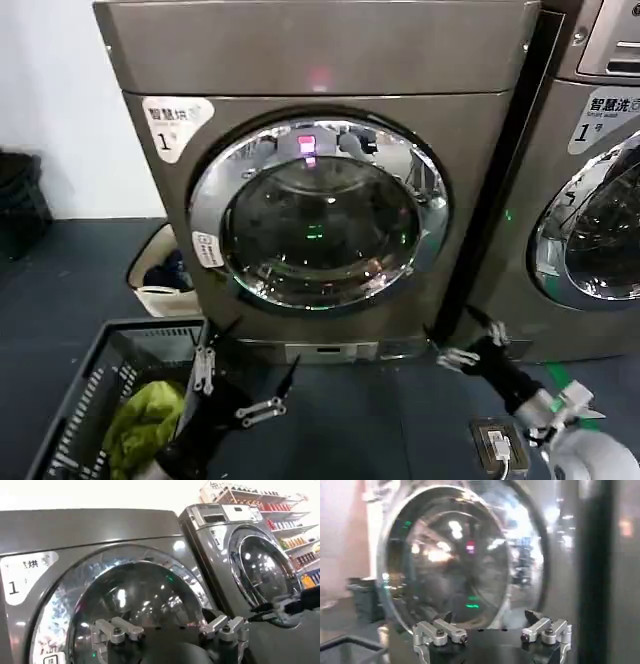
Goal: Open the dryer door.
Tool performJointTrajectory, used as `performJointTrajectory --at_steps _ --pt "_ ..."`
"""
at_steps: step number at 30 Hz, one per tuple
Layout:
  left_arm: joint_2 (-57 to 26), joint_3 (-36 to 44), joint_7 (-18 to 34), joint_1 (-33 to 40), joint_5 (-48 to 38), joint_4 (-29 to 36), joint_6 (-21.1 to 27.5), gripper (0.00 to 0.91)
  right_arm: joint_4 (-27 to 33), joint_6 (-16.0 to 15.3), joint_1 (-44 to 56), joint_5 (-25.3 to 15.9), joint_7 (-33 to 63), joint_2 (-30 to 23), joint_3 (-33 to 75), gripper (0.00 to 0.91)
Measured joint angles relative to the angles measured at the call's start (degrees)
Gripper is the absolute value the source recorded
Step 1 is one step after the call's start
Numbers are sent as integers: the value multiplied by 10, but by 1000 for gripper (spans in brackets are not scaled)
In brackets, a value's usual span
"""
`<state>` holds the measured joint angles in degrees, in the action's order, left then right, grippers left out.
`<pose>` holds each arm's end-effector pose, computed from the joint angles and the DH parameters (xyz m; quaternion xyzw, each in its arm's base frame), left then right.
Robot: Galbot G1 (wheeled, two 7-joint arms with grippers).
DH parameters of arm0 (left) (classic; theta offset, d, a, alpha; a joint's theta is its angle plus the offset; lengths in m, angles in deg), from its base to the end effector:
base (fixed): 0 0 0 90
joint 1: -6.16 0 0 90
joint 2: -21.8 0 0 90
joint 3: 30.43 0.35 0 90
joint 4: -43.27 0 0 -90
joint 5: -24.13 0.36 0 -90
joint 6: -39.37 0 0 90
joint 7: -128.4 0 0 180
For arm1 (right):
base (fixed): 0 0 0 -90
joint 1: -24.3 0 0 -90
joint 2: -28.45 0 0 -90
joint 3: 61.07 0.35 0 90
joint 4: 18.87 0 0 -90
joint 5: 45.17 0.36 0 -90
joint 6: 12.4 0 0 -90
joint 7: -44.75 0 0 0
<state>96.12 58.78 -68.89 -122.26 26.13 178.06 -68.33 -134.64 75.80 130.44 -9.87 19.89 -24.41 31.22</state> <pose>0.1431 0.0294 -0.2307 0.2466 0.9401 0.1394 0.1898 0.2705 -0.1271 -0.2307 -0.3285 0.9438 -0.0133 0.0351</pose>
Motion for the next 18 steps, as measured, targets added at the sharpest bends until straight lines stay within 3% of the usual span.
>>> performJointTrajectory --at_steps 11,18 --pt "-1 -3 0 -4 0 4 1 907 31 14 -132 45 -17 73 -152 907" --pt "-2 -6 0 -9 0 5 1 907 66 8 -241 63 -16 76 -251 907"
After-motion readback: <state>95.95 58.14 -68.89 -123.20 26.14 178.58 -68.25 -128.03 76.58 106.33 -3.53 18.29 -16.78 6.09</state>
